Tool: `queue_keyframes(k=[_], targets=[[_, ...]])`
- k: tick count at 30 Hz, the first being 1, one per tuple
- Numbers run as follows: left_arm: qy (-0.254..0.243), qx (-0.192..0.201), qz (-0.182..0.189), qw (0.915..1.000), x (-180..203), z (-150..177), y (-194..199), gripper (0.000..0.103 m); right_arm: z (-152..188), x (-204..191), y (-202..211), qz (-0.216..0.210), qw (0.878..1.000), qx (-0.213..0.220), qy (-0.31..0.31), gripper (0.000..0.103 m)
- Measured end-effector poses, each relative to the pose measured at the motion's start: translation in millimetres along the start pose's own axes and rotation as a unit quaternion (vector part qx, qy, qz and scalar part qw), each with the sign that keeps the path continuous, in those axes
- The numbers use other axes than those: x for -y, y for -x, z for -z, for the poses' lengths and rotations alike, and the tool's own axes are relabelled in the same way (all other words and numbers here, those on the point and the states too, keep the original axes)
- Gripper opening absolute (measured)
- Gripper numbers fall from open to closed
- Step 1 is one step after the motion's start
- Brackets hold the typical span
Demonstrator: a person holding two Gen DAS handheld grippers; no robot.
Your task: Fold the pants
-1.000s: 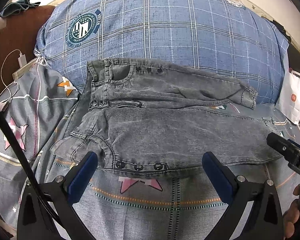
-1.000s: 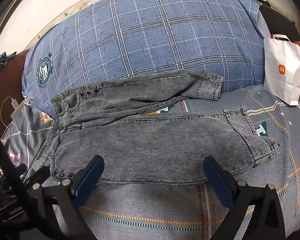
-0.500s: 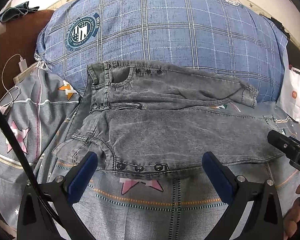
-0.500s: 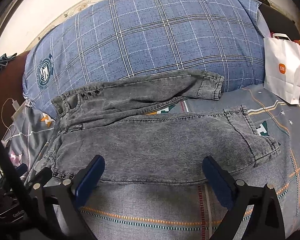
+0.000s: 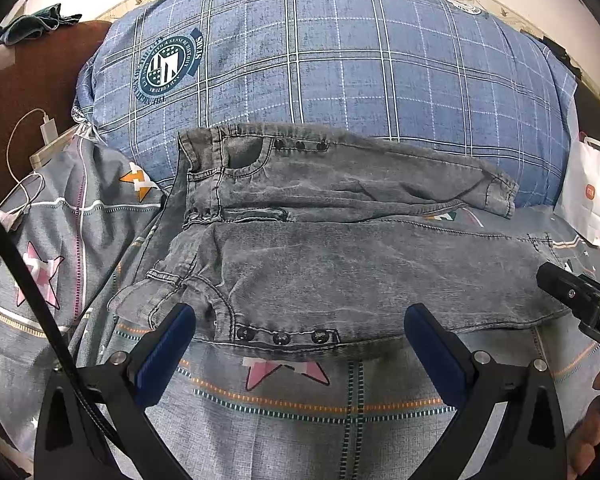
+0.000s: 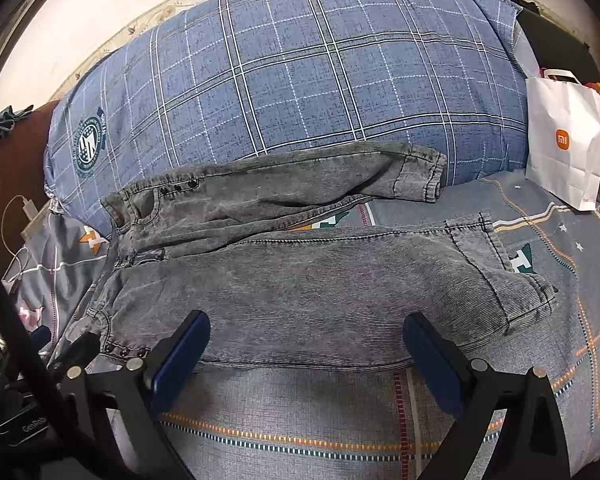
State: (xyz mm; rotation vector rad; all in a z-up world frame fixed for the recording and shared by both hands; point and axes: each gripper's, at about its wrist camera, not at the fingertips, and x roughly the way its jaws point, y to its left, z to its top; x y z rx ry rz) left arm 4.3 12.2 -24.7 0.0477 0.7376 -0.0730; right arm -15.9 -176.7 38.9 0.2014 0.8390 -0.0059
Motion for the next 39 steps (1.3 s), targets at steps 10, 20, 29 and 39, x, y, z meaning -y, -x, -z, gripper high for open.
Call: queue_keyframes(k=[10, 20, 29, 39], targets=[[-0.002, -0.001, -0.003, 1.0000, 1.0, 1.2, -0.9, 0.103, 0.2, 2.4, -0.5, 0.002, 1.000, 0.001, -0.007, 0.099], [-0.002, 0.000, -0.006, 1.0000, 2.0, 1.1, -0.9, 0.103, 2.6, 1.5, -1.2, 0.006, 1.000, 0.000, -0.005, 0.099], [-0.003, 0.003, -0.009, 1.0000, 2.2, 1.5, -1.1, 0.103, 2.1, 3.0, -0.7, 0.006, 1.000, 0.002, -0.009, 0.099], [-0.005, 0.004, -0.008, 0.9999, 3.1, 1.7, 0.0, 0.103, 1.7, 3.3, -0.5, 0.006, 1.000, 0.002, -0.011, 0.099]])
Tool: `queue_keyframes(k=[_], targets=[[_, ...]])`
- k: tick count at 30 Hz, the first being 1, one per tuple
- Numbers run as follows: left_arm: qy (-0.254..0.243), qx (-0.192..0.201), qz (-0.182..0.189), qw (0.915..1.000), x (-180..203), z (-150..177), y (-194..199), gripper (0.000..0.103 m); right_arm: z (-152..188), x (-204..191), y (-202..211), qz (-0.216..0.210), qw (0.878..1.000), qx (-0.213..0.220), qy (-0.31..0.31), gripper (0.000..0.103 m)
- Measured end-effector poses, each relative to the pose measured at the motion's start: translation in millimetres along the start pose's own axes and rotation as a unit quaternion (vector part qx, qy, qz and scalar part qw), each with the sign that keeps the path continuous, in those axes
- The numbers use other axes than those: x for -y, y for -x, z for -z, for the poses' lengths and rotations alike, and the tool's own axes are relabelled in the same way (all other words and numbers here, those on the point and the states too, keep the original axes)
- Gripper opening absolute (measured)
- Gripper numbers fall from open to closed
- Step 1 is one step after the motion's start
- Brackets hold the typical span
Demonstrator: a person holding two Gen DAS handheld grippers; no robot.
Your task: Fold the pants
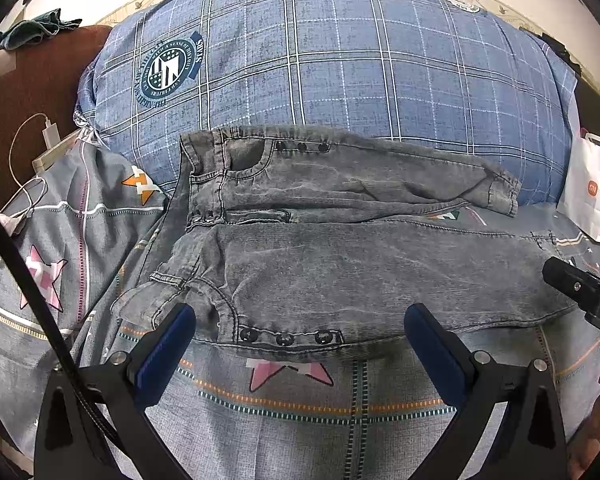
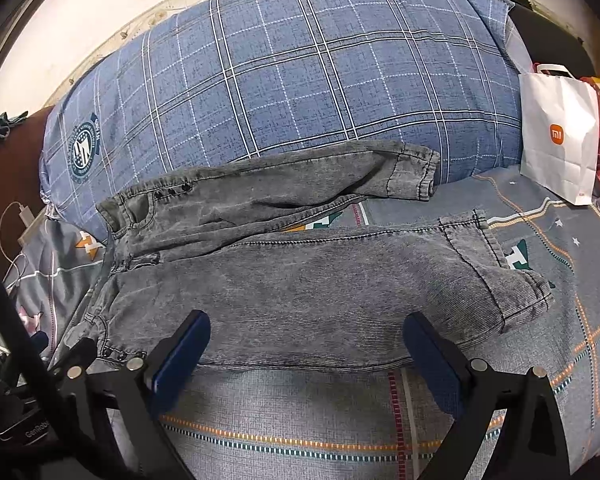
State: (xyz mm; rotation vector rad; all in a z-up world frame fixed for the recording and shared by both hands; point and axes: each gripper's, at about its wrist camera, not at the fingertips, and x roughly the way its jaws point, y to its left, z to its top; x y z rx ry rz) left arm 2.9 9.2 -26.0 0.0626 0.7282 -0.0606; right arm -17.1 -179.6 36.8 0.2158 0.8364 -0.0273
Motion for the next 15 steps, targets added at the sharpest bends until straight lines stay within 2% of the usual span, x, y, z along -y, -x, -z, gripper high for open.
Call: queue_keyframes(k=[9, 15], targets=[[0.004, -0.002, 0.011, 0.9999, -2, -2, 0, 0.103, -2, 3, 1, -0.004, 1.000, 0.000, -0.007, 0.099], [0.007, -0.018, 0.025, 0.9995, 1, -6, -9, 0.103, -5, 12, -1, -0.018, 0.999, -0.008, -0.030, 0.098]])
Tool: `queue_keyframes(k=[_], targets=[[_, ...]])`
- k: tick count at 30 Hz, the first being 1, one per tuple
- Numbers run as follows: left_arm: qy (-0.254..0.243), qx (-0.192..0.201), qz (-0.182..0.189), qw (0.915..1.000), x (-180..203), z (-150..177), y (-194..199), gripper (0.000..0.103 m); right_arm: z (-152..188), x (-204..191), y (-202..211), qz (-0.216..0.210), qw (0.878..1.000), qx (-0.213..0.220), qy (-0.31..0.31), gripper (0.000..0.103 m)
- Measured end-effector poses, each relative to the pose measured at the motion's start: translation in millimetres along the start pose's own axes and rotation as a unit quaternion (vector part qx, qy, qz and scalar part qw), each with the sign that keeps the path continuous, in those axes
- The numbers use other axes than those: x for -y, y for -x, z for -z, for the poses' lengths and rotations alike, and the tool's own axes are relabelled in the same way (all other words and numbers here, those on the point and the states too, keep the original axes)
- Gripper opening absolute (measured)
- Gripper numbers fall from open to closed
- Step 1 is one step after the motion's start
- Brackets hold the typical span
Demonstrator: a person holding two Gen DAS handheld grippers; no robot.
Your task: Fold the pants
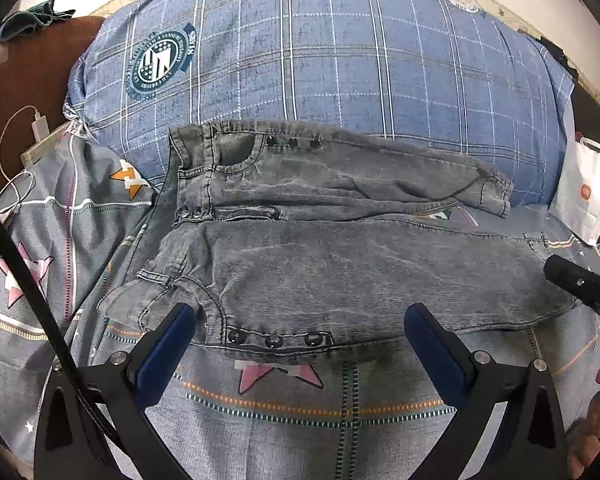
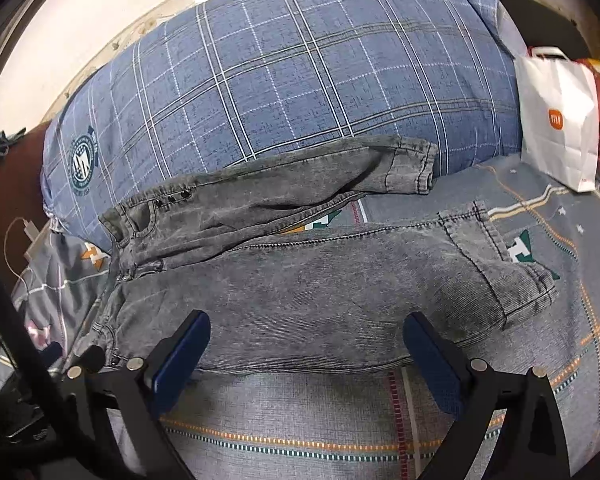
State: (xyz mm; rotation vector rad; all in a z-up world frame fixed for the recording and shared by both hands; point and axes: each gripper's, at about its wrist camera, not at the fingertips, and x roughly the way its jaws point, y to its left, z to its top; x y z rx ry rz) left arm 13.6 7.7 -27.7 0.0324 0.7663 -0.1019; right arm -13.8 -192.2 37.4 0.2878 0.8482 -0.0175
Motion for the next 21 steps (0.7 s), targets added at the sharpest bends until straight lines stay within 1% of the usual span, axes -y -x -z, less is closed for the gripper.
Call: queue_keyframes(k=[4, 6, 9, 12, 13, 14, 16, 18, 19, 20, 21], targets=[[0.005, -0.011, 0.017, 0.9998, 6, -14, -3, 0.103, -7, 10, 1, -0.018, 0.999, -0.011, -0.028, 0.096], [0.004, -0.013, 0.027, 0.9995, 11, -27, -4, 0.103, -16, 17, -1, -0.036, 0.998, -0.022, -0.050, 0.096], [0.009, -0.015, 0.051, 0.9985, 19, -55, -7, 0.103, -32, 33, -10, -0.059, 0.993, -0.042, -0.095, 0.096], [0.022, -0.011, 0.068, 0.9974, 22, -81, -16, 0.103, -56, 50, -35, -0.094, 0.985, -0.073, -0.127, 0.096], [0.023, -0.010, 0.069, 0.9973, 22, -84, -20, 0.103, -60, 55, -43, -0.095, 0.984, -0.076, -0.129, 0.096], [0.024, -0.006, 0.071, 0.9971, 21, -85, -25, 0.103, -73, 60, -55, -0.090, 0.984, -0.079, -0.134, 0.096], [0.032, -0.001, 0.075, 0.9967, 16, -78, -36, 0.103, -89, 69, -73, -0.075, 0.984, -0.080, -0.143, 0.096], [0.042, -0.022, 0.077, 0.9959, 15, -73, -49, 0.103, -110, 80, -101, -0.061, 0.981, -0.086, -0.161, 0.093], [0.043, -0.039, 0.086, 0.9946, 15, -72, -58, 0.103, -118, 84, -112, -0.060, 0.979, -0.092, -0.170, 0.090], [0.045, -0.057, 0.092, 0.9931, 15, -72, -65, 0.103, -130, 91, -132, -0.058, 0.976, -0.098, -0.186, 0.086], [0.050, -0.065, 0.094, 0.9922, 14, -72, -70, 0.103, -137, 95, -142, -0.056, 0.974, -0.100, -0.195, 0.085]])
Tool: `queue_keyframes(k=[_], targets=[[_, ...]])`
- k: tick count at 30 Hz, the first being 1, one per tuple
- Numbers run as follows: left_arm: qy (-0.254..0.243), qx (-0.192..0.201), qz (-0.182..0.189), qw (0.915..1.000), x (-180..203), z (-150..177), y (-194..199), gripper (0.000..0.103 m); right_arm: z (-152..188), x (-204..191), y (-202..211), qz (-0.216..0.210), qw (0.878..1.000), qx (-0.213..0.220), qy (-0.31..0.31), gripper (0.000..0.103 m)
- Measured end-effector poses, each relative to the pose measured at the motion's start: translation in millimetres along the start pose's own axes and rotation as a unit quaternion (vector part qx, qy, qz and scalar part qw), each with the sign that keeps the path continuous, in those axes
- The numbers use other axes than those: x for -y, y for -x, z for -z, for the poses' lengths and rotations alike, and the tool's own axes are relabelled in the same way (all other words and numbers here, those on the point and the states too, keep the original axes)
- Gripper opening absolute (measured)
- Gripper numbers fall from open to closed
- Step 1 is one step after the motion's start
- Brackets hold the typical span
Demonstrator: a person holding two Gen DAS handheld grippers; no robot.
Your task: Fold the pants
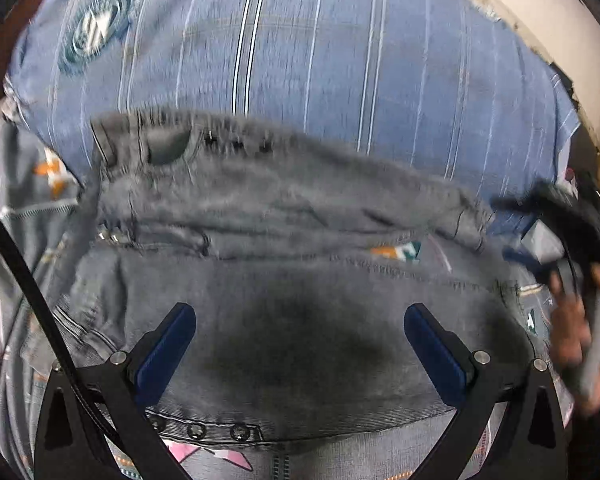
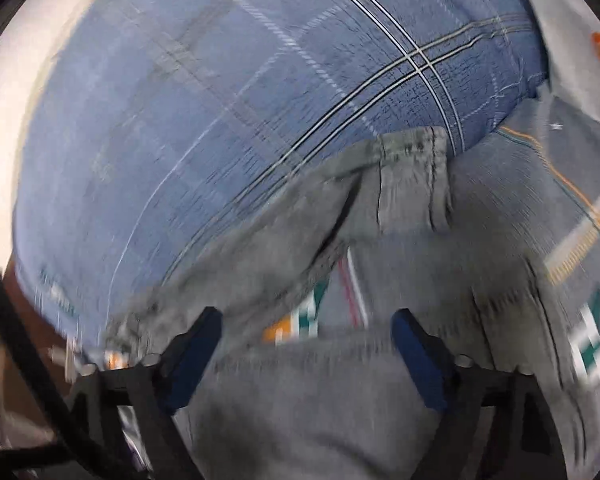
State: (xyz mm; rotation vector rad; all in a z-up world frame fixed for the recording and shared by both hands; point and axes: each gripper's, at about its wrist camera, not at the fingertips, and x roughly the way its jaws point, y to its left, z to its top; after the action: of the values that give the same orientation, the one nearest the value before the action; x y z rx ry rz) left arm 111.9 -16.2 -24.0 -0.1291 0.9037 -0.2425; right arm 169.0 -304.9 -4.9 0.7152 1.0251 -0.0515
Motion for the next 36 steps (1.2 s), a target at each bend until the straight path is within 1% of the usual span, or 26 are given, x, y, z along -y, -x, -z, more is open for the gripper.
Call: queue_keyframes(k=[1, 3, 4, 5, 7, 9, 11, 12, 13, 14, 15, 16, 19, 22, 24, 25, 26, 27, 28, 29, 30, 31, 33, 34, 35, 36], targets=[[0.004, 0.000, 0.003, 1.0000, -2, 0, -1, 0.103, -18, 2, -15, 0.007, 1.000, 0.000, -0.015, 0.085], [0.017, -0.001, 0.009, 0.9998, -8, -2, -3, 0.103, -42, 5, -36, 0.016, 0.999, -0.001, -0.038, 0.082], [0.021, 0.000, 0.009, 0.9997, -10, -2, -2, 0.103, -50, 7, -42, 0.017, 0.999, 0.000, -0.047, 0.076], [0.026, 0.004, 0.009, 0.9996, -13, -3, -1, 0.103, -60, 10, -50, 0.021, 0.998, 0.004, -0.057, 0.075], [0.031, 0.007, 0.006, 0.9995, -14, -3, 0, 0.103, -75, 14, -65, 0.026, 0.997, -0.001, -0.077, 0.075], [0.031, 0.006, 0.006, 0.9995, -13, -4, -3, 0.103, -82, 21, -76, 0.038, 0.995, -0.010, -0.093, 0.072], [0.027, 0.009, 0.007, 0.9996, -11, -3, -1, 0.103, -84, 31, -86, 0.038, 0.993, -0.016, -0.114, 0.061], [0.021, 0.014, 0.004, 0.9997, -9, -2, 2, 0.103, -84, 34, -89, 0.035, 0.992, -0.019, -0.118, 0.053], [0.017, 0.019, 0.001, 0.9997, -8, -2, 3, 0.103, -85, 37, -92, 0.034, 0.992, -0.023, -0.119, 0.035], [0.012, 0.024, -0.002, 0.9996, -7, -2, 4, 0.103, -85, 39, -94, 0.033, 0.992, -0.030, -0.116, 0.023], [0.008, 0.027, -0.003, 0.9996, -5, -2, 5, 0.103, -85, 40, -94, 0.034, 0.993, -0.032, -0.112, 0.013], [0.003, 0.030, -0.004, 0.9995, -4, -1, 6, 0.103, -86, 41, -93, 0.034, 0.993, -0.033, -0.107, 0.006], [-0.005, 0.031, -0.002, 0.9995, -2, -1, 7, 0.103, -73, 34, -65, 0.025, 0.996, -0.023, -0.087, 0.005], [-0.002, 0.020, 0.019, 0.9996, -3, 0, 5, 0.103, -37, 15, -17, 0.003, 1.000, 0.008, -0.028, 0.004], [0.011, 0.006, 0.049, 0.9987, -6, 0, 3, 0.103, 1, 13, 14, -0.012, 1.000, 0.024, -0.015, 0.004], [0.022, 0.001, 0.069, 0.9974, -8, -1, 3, 0.103, 27, 14, 32, -0.030, 0.999, 0.030, -0.009, 0.004], [0.038, -0.005, 0.093, 0.9949, -11, -2, 2, 0.103, 43, 18, 41, -0.045, 0.998, 0.037, -0.008, 0.004], [0.048, -0.012, 0.105, 0.9933, -11, -2, 0, 0.103, 57, 22, 46, -0.053, 0.998, 0.042, -0.005, 0.004], [0.066, -0.022, 0.120, 0.9903, -12, -4, -4, 0.103, 72, 23, 48, -0.054, 0.998, 0.040, 0.000, 0.004], [0.089, -0.034, 0.136, 0.9861, -12, -5, -9, 0.103, 81, 28, 45, -0.059, 0.998, 0.024, -0.007, 0.004], [0.102, -0.042, 0.146, 0.9831, -11, -6, -14, 0.103, 86, 30, 42, -0.066, 0.998, 0.015, -0.014, 0.004], [0.114, -0.055, 0.147, 0.9809, -6, -10, -22, 0.103, 86, 33, 40, -0.075, 0.997, 0.006, -0.023, 0.004], [0.125, -0.077, 0.152, 0.9774, 4, -15, -35, 0.103, 88, 32, 37, -0.058, 0.998, 0.014, -0.014, 0.004], [0.130, -0.089, 0.152, 0.9757, 11, -20, -43, 0.103, 87, 34, 37, -0.056, 0.998, 0.015, -0.013, 0.004], [0.130, -0.101, 0.147, 0.9753, 21, -25, -54, 0.103, 86, 38, 38, -0.063, 0.998, 0.013, -0.022, 0.004], [0.123, -0.114, 0.133, 0.9768, 30, -31, -65, 0.103, 85, 41, 41, -0.069, 0.997, 0.008, -0.028, 0.004]])
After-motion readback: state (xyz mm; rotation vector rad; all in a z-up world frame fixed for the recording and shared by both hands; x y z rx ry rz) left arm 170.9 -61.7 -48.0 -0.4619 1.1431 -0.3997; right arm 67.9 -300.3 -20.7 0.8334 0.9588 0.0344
